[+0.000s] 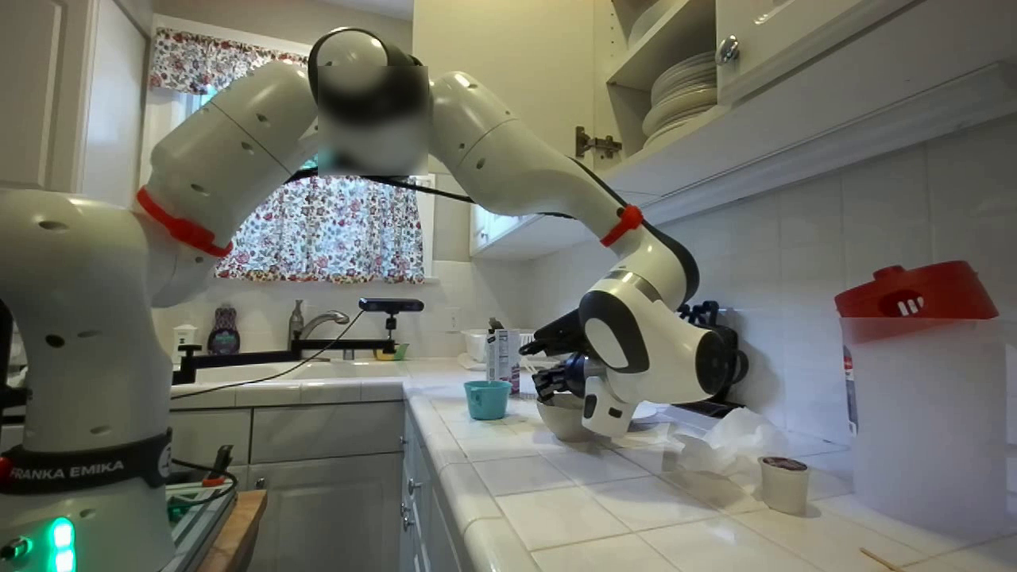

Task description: Use the plastic spoon to stir the contents of the ceramic bowl

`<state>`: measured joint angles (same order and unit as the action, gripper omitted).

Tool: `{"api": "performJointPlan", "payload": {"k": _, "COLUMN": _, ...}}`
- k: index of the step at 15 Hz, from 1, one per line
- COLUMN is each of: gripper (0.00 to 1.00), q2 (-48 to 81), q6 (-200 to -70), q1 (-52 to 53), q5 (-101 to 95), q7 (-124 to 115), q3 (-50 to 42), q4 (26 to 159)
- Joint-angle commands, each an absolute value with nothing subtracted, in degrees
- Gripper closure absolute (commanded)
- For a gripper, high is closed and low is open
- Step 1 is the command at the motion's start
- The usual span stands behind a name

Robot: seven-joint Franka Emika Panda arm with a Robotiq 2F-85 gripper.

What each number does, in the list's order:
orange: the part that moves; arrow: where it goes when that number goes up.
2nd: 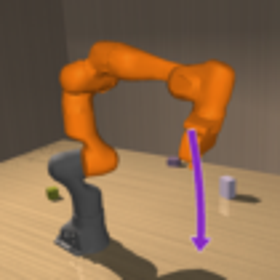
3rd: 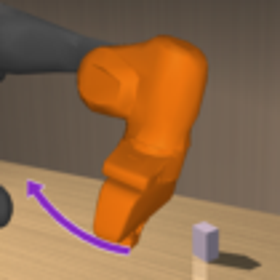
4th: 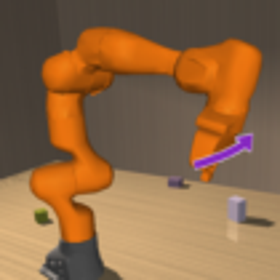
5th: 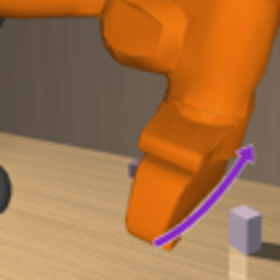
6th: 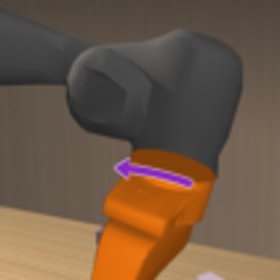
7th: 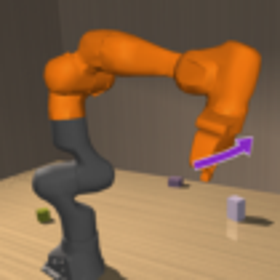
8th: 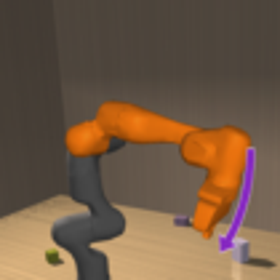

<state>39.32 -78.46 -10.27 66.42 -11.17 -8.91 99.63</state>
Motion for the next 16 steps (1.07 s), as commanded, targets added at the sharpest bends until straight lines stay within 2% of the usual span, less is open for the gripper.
{"api": "performJointPlan", "payload": {"k": 1, "gripper": 0.97, "q2": 37.93, "q6": -77.37, "q1": -10.16, "q5": 64.56, "q7": -9.24, "q3": -8.90, "q4": 102.10}}
{"api": "performJointPlan", "payload": {"k": 7, "gripper": 0.97, "q2": 36.80, "q6": -77.50, "q1": -10.99, "q5": 63.92, "q7": -8.36, "q3": -10.25, "q4": 105.01}}
{"api": "performJointPlan", "payload": {"k": 16, "gripper": 0.97, "q2": 37.31, "q6": -77.67, "q1": -12.19, "q5": 63.39, "q7": -9.29, "q3": -11.90, "q4": 101.40}}
